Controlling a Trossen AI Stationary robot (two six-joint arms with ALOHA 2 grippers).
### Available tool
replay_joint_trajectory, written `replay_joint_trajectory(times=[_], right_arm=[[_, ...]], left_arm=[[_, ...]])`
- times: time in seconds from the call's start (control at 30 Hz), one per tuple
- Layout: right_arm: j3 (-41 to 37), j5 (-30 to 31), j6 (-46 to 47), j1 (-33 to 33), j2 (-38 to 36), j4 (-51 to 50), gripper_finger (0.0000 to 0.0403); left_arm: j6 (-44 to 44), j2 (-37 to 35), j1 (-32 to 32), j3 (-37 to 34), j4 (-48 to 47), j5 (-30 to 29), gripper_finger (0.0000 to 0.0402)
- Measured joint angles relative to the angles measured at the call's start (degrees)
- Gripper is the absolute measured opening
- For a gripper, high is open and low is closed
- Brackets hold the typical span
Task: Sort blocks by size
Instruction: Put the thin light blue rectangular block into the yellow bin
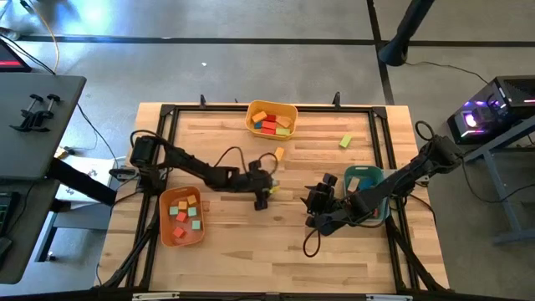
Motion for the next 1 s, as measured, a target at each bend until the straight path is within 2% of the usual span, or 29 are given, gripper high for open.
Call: replay_joint_trajectory(times=[0.13,0.3,0.43,0.6,0.7,0.77,0.9,1.0], right_arm=[[0.00,0.02,-0.09,0.00,0.00,-0.03,0.0188],[0.00,0.02,-0.28,-0.31,0.00,-0.03,0.0188],[0.00,0.02,-0.29,-0.31,0.00,-0.03,0.0188],[0.00,0.02,-0.35,-0.31,0.00,-0.04,0.0188],[0.00,0.02,-0.37,-0.31,0.00,-0.05,0.0188],[-0.01,0.02,-0.37,-0.31,0.00,-0.05,0.0188],[0.00,0.01,-0.33,-0.31,0.00,-0.05,0.0188],[0.00,0.01,-0.44,-0.31,0.00,-0.07,0.0188]], left_arm=[[-2.63,0.09,0.05,-5.05,8.18,-0.84,0.0191],[-4.09,0.56,0.05,-7.60,11.72,-1.19,0.0191],[-4.09,0.78,-0.64,-7.78,14.60,-1.13,0.0191],[-4.56,0.97,-1.56,-7.96,24.25,-0.52,0.0191],[-10.55,0.93,-1.79,-7.88,28.20,-0.49,0.0190],[-13.71,0.94,-1.72,-7.85,29.62,-0.45,0.0190],[-14.70,0.94,-0.57,-6.70,29.65,-0.07,0.0191],[-10.23,0.92,-0.37,-5.27,29.43,1.53,0.0199]])
